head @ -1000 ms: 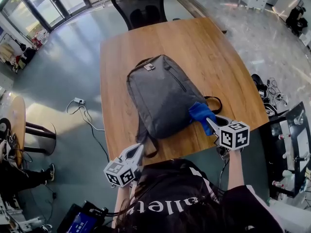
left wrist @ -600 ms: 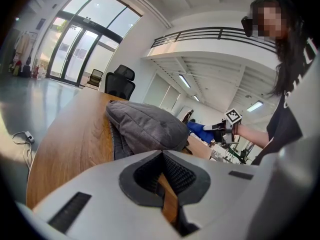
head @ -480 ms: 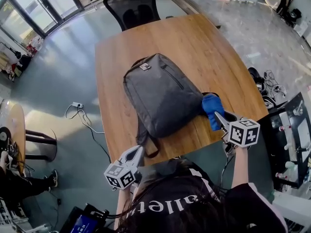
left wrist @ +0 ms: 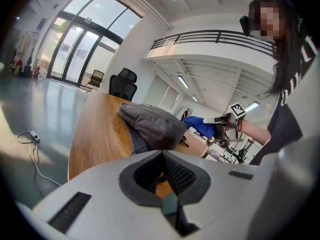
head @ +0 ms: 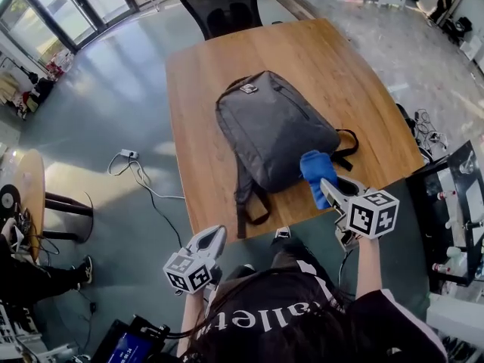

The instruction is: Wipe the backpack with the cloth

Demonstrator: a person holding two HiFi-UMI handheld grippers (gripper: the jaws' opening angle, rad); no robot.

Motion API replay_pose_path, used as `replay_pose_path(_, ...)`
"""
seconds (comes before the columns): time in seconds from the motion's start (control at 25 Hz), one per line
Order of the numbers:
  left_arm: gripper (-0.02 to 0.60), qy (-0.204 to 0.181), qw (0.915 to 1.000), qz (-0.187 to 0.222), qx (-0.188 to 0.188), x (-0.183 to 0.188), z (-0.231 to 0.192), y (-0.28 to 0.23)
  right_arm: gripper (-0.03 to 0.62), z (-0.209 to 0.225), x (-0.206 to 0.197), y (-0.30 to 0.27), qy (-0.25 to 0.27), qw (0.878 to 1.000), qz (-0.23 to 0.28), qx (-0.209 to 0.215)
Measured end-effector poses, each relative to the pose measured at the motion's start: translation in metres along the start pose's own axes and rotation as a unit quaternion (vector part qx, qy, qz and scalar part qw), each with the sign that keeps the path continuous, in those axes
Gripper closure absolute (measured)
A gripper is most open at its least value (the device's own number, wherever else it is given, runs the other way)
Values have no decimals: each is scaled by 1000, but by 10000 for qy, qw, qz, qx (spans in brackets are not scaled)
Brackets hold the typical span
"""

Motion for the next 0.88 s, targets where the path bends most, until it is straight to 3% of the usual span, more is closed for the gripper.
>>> replay_pose_path(0.48,581,-64,9994,-55,-324,-46,-2,112,499,-146,-97,27,21,9989,-303,343)
replay_pose_path(0.88,581,-32,9954,-320,-898,-87,17,142,499,-187,-170,77,-349,9981,-501,-25)
Point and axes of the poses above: the fingertips, and each gripper's own axes: y backward along the fingers, z to its right, x out of its top, the point moved 9 cm from there along y, backward along the fingers, and after that the axes turned 7 degrees about -x, right-handed, at the moved point
